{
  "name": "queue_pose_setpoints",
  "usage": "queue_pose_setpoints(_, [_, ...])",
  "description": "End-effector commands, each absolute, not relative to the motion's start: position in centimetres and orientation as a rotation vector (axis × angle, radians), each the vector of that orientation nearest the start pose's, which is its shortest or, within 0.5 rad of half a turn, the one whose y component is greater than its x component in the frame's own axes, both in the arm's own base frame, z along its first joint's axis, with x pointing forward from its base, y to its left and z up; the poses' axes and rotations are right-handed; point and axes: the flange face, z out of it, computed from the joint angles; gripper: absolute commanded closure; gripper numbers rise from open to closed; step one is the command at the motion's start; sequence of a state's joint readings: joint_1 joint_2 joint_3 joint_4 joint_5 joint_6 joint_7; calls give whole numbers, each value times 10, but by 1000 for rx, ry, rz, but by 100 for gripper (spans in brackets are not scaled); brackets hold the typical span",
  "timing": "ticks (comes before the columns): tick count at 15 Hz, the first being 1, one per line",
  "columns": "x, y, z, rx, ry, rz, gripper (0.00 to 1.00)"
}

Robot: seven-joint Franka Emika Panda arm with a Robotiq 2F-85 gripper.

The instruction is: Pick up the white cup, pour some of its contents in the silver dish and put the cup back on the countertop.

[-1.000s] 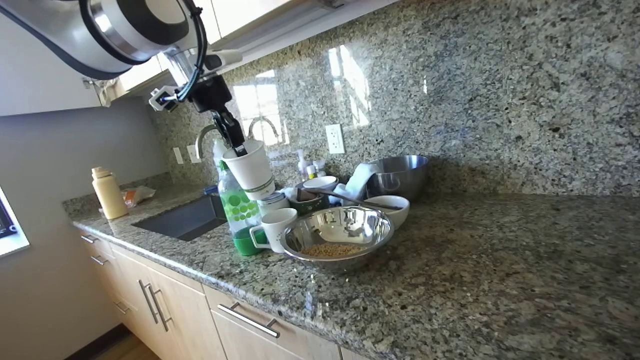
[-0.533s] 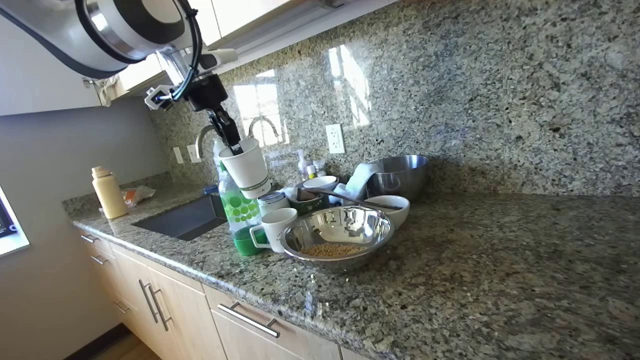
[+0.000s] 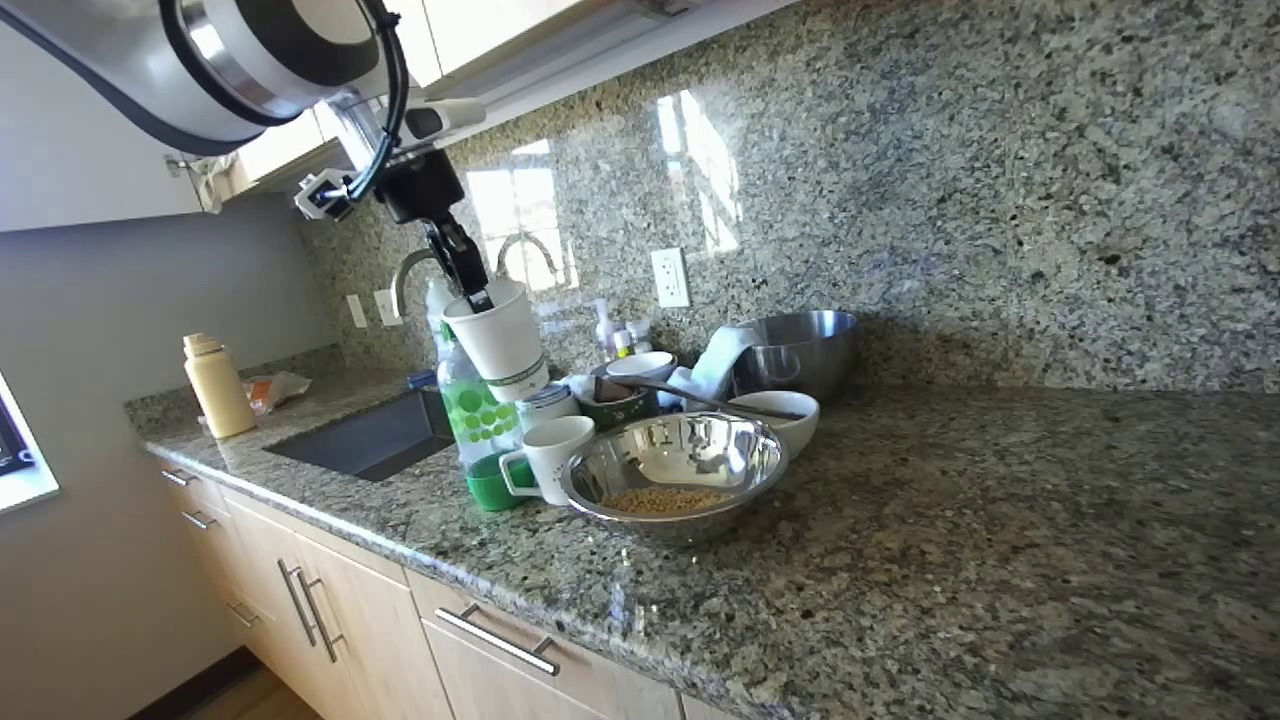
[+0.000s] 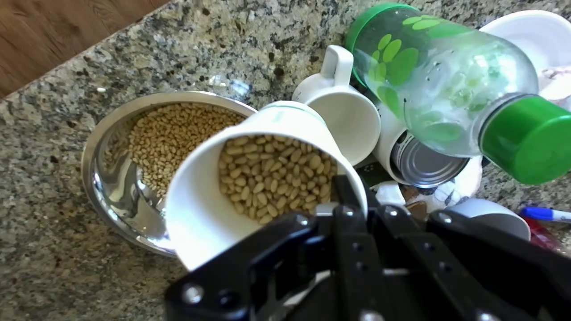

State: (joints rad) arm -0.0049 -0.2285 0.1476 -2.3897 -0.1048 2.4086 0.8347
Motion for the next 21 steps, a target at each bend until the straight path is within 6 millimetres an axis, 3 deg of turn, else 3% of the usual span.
queue_pose_setpoints(1, [481, 69, 431, -2950, 950, -416, 97])
queue_pose_setpoints(8, [481, 69, 431, -2949, 951, -416, 99])
queue_pose_setpoints(14, [494, 64, 427, -2943, 963, -378, 98])
queue_pose_setpoints(21, [515, 29, 415, -2911, 992, -338, 99])
